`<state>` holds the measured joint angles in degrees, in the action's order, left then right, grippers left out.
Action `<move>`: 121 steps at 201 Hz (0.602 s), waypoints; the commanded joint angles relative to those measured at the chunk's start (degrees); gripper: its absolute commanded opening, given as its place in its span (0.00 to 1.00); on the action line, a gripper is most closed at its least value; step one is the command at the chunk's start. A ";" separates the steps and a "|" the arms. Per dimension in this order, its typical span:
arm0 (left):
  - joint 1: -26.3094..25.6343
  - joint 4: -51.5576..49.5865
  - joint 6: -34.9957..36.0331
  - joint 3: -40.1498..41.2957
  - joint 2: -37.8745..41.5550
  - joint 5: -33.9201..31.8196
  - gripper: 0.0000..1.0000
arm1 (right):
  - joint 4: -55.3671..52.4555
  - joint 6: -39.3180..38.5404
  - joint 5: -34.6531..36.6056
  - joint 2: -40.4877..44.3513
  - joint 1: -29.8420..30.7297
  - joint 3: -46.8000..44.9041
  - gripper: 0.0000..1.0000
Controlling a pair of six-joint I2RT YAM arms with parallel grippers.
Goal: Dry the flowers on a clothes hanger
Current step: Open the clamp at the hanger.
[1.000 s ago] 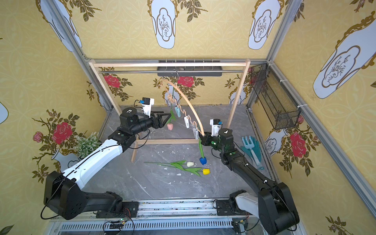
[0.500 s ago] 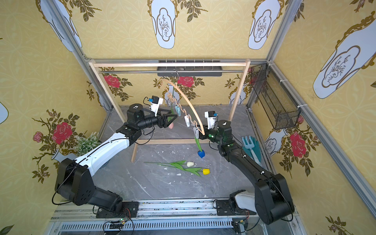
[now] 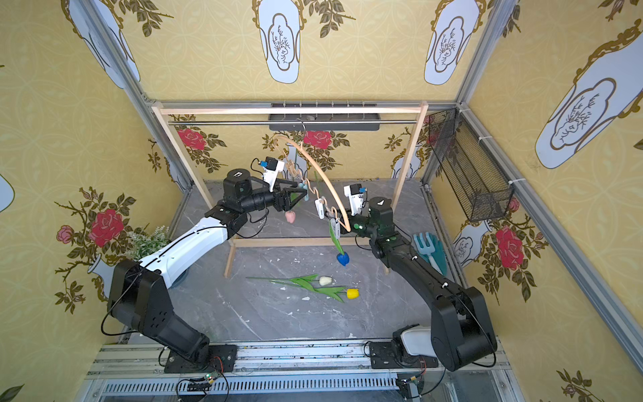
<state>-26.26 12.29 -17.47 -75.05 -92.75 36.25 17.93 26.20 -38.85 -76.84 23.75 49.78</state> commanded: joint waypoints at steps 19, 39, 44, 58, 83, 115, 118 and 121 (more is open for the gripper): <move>0.38 -0.15 1.13 -0.80 -1.33 0.86 0.70 | -0.07 -1.03 -2.86 -1.24 -0.02 1.41 0.00; 0.60 -0.06 1.06 -1.30 -1.97 2.00 0.68 | -0.48 -1.31 -4.10 -1.98 0.03 2.25 0.00; 0.66 -0.31 1.12 -1.60 -2.25 2.42 0.68 | -0.61 -1.41 -4.36 -2.23 0.03 2.53 0.00; 0.68 -1.23 1.45 -2.41 -2.87 3.22 0.67 | -0.93 -1.67 -4.99 -2.76 -0.02 3.06 0.00; 0.69 -1.53 1.57 -2.90 -3.37 4.12 0.66 | -1.43 -1.80 -5.44 -3.62 -0.01 3.90 0.00; 0.77 -2.94 2.18 -4.19 -4.25 3.78 0.66 | -1.83 -1.95 -6.46 -4.62 0.07 5.13 0.00; 0.77 -2.90 2.18 -4.27 -4.29 3.72 0.66 | -1.89 -1.96 -6.54 -4.71 0.11 5.22 0.00; 0.77 -2.89 2.18 -4.31 -4.36 3.66 0.66 | -2.00 -2.02 -6.62 -4.80 0.12 5.35 0.00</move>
<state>-25.52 9.82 -16.16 -78.76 -96.36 39.27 15.92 25.28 -43.77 -81.03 23.75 54.06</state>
